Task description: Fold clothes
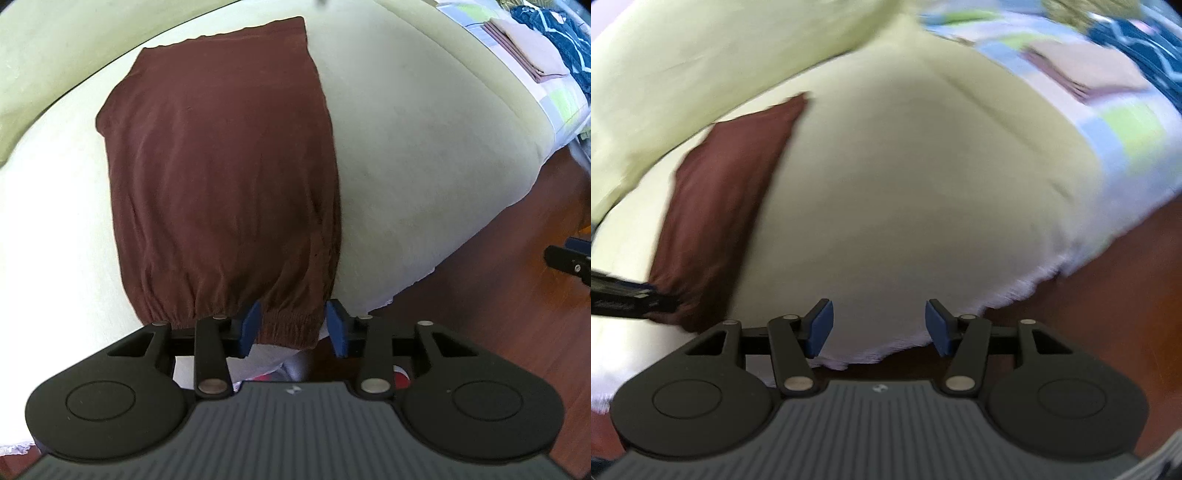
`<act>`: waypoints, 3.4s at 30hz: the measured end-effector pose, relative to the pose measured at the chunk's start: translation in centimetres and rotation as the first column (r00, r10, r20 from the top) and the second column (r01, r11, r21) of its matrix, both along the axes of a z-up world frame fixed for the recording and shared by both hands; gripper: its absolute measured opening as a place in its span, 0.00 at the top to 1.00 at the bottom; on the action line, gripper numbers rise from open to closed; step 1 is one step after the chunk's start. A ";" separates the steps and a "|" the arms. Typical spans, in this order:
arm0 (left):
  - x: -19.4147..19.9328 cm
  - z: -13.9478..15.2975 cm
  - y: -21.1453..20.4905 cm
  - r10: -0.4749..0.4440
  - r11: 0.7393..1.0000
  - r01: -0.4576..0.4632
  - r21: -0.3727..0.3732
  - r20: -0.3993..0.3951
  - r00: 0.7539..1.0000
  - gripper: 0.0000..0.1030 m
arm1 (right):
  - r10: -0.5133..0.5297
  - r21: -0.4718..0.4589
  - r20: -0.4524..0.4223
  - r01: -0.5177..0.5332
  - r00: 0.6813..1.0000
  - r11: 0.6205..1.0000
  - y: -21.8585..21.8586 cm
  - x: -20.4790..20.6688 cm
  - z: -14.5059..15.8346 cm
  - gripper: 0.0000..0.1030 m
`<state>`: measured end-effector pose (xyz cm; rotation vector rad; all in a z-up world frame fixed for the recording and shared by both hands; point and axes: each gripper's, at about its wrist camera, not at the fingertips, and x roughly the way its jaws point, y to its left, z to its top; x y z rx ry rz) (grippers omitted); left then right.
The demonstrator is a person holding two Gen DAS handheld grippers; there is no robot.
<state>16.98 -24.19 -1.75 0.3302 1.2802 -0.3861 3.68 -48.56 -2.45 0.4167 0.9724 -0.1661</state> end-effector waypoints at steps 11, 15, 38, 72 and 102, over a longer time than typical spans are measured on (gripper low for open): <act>4.8 0.6 -0.4 0.039 0.998 -0.040 -0.044 -0.019 0.999 0.53 | 0.026 -0.053 0.057 -0.023 0.998 0.998 -2.3 9.8 3.2 0.49; 6.9 1.5 0.2 0.098 0.995 -0.098 -0.025 0.008 0.995 0.52 | 0.082 -0.060 0.085 -0.078 0.993 0.995 -1.8 14.6 4.2 0.49; 0.4 -4.3 -8.0 0.643 0.759 -0.651 -0.007 0.156 0.749 0.54 | 0.945 -0.250 0.153 -0.914 0.290 0.321 1.4 33.6 -1.4 0.81; 1.0 -4.9 -6.2 0.744 0.667 -0.742 -0.074 0.116 0.658 0.53 | 0.504 0.458 0.084 -0.483 0.859 0.746 -1.5 43.5 -6.5 1.00; 0.2 -4.9 -6.2 0.753 0.657 -0.749 -0.085 0.120 0.646 0.52 | 0.544 0.525 0.082 -0.500 0.835 0.689 -1.0 39.7 -6.9 0.99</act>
